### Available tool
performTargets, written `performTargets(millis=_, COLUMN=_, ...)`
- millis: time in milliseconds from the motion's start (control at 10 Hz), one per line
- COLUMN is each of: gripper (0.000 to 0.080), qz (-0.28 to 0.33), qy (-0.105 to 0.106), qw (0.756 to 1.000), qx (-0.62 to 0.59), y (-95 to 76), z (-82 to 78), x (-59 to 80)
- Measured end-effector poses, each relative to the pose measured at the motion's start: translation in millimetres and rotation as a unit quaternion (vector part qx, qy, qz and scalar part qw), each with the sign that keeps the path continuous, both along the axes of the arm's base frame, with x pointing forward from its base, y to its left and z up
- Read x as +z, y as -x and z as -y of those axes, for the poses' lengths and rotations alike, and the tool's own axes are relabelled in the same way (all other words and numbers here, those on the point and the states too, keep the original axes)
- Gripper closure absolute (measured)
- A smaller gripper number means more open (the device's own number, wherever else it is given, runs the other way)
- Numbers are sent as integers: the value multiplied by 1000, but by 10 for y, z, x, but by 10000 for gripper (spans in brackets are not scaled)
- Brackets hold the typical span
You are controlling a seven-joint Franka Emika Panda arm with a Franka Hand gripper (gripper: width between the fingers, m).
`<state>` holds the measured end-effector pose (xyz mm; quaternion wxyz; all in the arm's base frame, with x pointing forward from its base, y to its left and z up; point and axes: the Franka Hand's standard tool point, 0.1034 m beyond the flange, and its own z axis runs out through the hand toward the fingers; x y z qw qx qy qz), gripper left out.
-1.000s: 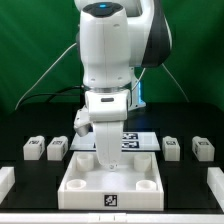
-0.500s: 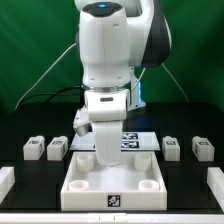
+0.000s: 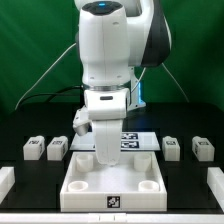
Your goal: Assemble one leg
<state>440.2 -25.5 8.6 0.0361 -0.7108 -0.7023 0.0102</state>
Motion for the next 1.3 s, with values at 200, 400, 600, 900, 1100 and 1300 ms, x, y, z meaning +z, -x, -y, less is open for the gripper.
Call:
performTargets(millis=200, gripper=735, qz=0, qy=0, qw=1000, qx=0, y=-3, z=-1, x=1)
performTargets(millis=400, gripper=736, qz=9, qy=-5, qw=1000, qx=-6, y=-169, z=-216, x=21)
performTargets(millis=600, gripper=736, qz=16, qy=-16, qw=1000, qx=-11, y=-415, z=-554, x=18)
performTargets(millis=900, gripper=736, qz=4, qy=-23, qw=1000, qx=-9, y=-557, z=-807, x=-13)
performTargets(millis=1100, gripper=735, qz=4, qy=-25, qw=1000, qx=-6, y=-558, z=-839, x=-13)
performTargets(millis=1300, gripper=735, qz=3, qy=-26, qw=1000, qx=-7, y=-559, z=-874, x=-6)
